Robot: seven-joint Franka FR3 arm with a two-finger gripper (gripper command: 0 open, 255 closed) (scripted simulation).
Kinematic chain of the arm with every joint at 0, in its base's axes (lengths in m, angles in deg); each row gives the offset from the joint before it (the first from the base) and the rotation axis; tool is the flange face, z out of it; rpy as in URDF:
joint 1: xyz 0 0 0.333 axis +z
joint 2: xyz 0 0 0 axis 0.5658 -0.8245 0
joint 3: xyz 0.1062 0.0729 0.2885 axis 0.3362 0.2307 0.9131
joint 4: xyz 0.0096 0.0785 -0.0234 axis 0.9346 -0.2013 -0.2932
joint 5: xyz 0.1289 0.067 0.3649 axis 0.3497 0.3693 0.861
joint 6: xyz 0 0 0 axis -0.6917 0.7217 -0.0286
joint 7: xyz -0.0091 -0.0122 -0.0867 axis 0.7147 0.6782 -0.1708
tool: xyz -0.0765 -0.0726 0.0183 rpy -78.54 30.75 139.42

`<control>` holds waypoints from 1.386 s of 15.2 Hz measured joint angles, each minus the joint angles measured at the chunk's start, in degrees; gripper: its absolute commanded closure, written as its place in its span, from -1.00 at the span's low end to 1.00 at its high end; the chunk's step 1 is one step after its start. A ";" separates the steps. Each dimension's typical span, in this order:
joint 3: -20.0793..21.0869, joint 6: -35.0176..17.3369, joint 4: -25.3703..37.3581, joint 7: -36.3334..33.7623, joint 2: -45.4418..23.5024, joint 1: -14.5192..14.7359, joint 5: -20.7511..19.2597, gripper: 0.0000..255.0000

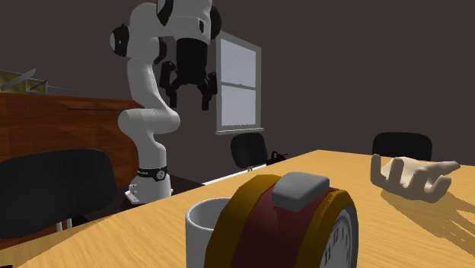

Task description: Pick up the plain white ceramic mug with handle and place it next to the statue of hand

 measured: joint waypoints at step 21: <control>-6.52 -5.89 40.68 16.63 -47.89 -7.69 12.89 -1.00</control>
